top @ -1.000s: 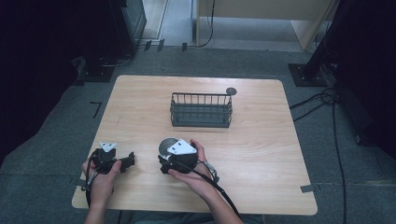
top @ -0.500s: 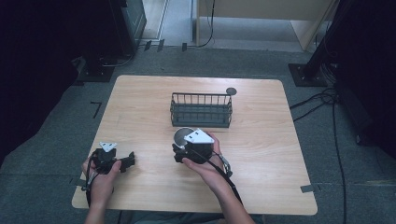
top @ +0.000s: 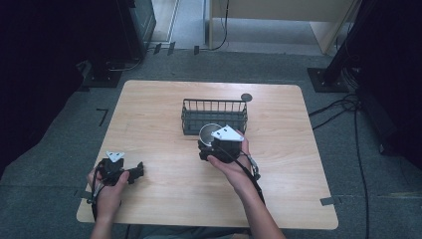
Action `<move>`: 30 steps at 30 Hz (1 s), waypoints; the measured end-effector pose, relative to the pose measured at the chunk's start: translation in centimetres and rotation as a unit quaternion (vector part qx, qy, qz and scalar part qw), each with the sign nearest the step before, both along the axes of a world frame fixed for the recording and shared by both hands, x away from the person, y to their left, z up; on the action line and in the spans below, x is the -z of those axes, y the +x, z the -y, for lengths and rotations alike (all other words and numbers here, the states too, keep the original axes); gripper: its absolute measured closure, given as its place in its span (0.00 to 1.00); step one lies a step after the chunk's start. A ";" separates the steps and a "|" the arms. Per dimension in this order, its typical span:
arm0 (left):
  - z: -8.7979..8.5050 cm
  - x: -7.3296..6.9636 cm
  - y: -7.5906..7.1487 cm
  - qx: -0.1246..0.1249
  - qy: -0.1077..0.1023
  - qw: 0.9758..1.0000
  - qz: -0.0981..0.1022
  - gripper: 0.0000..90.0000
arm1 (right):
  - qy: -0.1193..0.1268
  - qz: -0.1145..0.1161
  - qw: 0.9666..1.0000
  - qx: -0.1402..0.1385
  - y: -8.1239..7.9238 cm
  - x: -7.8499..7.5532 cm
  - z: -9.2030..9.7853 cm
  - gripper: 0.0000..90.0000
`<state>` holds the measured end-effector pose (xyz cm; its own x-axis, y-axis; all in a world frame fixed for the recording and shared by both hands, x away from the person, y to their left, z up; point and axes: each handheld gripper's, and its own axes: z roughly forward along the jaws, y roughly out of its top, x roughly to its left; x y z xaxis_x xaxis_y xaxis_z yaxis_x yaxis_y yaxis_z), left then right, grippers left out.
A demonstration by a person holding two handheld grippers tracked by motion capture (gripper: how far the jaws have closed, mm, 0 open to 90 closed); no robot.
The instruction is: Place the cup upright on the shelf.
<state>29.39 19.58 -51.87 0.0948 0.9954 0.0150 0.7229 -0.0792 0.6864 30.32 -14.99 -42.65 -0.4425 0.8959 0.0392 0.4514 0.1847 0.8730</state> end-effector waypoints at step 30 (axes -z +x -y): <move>0.1 0.0 0.0 0.001 -0.002 1.000 0.000 0.00 | -0.004 0.013 0.998 0.057 6.0 -3.2 4.4 0.20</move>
<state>29.42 19.47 -51.86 0.0962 0.9953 0.0114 0.7232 -0.0777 0.6863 36.28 -19.38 -39.42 -0.3383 0.9407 0.0227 0.4474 0.1396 0.8833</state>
